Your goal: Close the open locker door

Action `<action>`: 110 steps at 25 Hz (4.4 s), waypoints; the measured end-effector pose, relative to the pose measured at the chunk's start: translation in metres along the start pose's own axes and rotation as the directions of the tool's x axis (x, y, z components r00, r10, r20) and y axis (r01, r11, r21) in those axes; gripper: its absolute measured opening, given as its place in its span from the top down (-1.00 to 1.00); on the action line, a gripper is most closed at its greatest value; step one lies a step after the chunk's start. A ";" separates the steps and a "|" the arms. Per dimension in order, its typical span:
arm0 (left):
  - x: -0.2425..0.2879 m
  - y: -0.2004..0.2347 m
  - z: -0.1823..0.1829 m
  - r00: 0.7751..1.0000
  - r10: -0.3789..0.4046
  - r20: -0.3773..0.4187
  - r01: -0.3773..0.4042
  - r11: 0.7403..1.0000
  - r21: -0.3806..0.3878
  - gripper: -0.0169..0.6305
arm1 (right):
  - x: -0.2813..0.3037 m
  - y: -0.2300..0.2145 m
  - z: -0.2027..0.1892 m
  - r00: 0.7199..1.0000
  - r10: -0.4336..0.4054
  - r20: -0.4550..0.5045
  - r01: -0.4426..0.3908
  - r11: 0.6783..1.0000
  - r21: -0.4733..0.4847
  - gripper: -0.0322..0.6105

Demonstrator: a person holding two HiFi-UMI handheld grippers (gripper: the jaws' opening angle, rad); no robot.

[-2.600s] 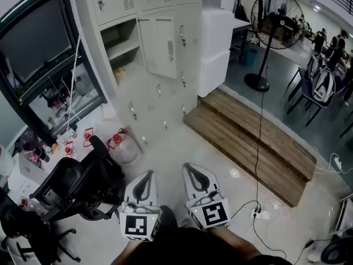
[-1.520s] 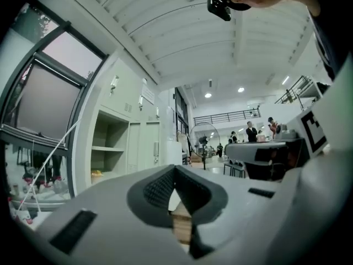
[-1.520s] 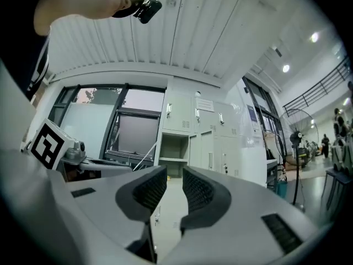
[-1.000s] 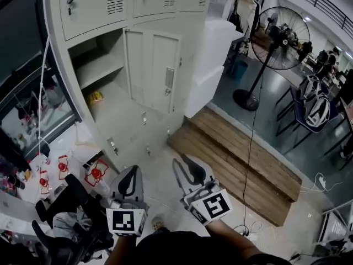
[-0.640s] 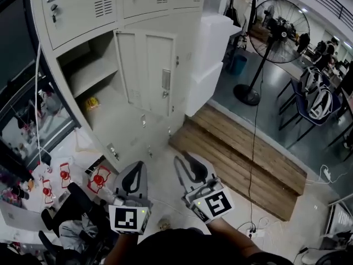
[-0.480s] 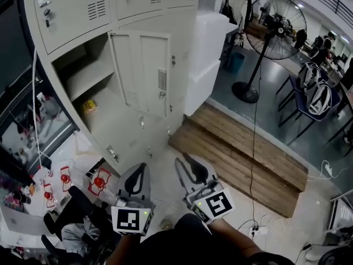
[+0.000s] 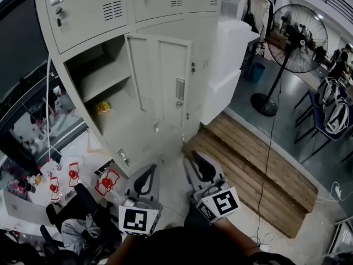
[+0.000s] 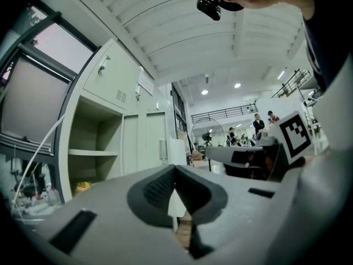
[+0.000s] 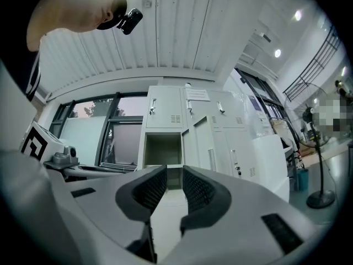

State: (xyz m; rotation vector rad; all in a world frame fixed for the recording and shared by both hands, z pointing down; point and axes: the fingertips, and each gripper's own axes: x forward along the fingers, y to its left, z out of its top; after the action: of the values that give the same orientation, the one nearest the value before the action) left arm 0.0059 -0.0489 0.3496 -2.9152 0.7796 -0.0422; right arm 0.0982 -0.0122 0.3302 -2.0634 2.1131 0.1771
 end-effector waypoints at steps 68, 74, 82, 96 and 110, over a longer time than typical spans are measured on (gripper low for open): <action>0.209 0.049 0.019 0.841 0.537 -0.066 -0.535 0.843 0.050 0.95 | 0.175 -0.094 -0.015 0.411 0.911 0.006 -0.901 0.406 0.155 0.59; 0.195 0.052 0.018 0.815 0.576 -0.073 -0.574 0.818 0.047 0.95 | 0.173 -0.083 -0.017 0.370 0.929 0.003 -0.917 0.365 0.158 0.61; 0.179 0.058 0.016 0.781 0.619 -0.081 -0.617 0.785 0.046 0.95 | 0.175 -0.066 -0.022 0.329 0.944 0.001 -0.930 0.324 0.176 0.65; 0.161 0.069 0.015 0.752 0.654 -0.081 -0.652 0.757 0.050 0.95 | 0.175 -0.046 -0.025 0.290 0.957 0.001 -0.940 0.285 0.188 0.55; 0.157 0.071 0.011 0.756 0.648 -0.089 -0.647 0.761 0.045 0.95 | 0.181 -0.036 -0.032 0.314 0.949 -0.032 -0.931 0.314 0.187 0.40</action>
State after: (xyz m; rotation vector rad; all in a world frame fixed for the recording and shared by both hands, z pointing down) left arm 0.1078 -0.1870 0.3290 -2.4692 1.7536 -0.1244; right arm 0.1291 -0.1967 0.3250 -0.4450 3.0345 0.0195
